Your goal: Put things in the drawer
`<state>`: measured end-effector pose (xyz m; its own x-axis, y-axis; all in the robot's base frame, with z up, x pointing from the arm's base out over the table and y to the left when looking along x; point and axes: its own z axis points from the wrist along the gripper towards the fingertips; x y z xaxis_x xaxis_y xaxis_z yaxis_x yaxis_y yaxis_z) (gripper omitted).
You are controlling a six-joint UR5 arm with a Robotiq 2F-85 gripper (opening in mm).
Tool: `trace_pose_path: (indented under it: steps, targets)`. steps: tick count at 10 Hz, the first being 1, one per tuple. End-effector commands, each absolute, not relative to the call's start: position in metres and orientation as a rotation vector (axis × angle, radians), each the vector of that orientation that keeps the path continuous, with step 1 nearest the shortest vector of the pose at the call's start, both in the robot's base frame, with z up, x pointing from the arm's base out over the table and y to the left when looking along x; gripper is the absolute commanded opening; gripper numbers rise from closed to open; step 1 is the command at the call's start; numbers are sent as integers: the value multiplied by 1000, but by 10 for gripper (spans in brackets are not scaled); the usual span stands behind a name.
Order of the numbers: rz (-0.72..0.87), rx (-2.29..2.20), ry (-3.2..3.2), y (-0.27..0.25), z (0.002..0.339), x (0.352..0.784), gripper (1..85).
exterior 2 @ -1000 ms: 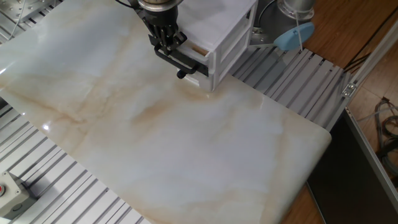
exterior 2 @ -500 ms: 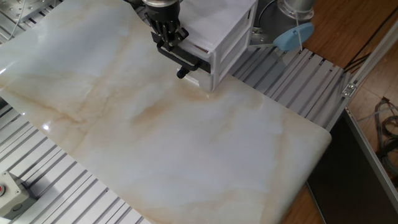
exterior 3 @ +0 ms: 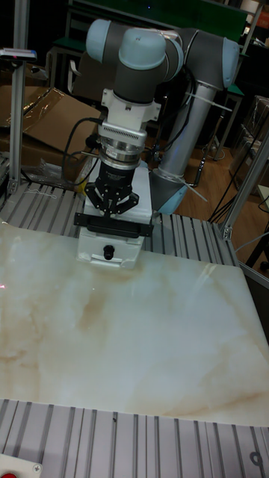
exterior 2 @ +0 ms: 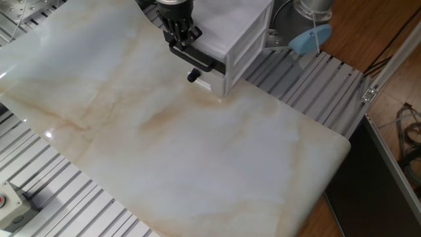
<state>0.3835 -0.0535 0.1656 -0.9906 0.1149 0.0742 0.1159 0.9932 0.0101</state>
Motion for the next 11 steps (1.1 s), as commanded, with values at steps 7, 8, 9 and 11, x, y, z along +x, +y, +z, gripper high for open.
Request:
trace_pose_path:
  steps: [7, 8, 9, 11]
  targets:
    - [-50, -212, -3043, -49, 166, 375, 10]
    - [-50, -217, -3041, -49, 166, 374, 10]
    - [-50, -217, -3040, -50, 165, 373, 10]
    - [-52, -221, -3038, -50, 165, 373, 10]
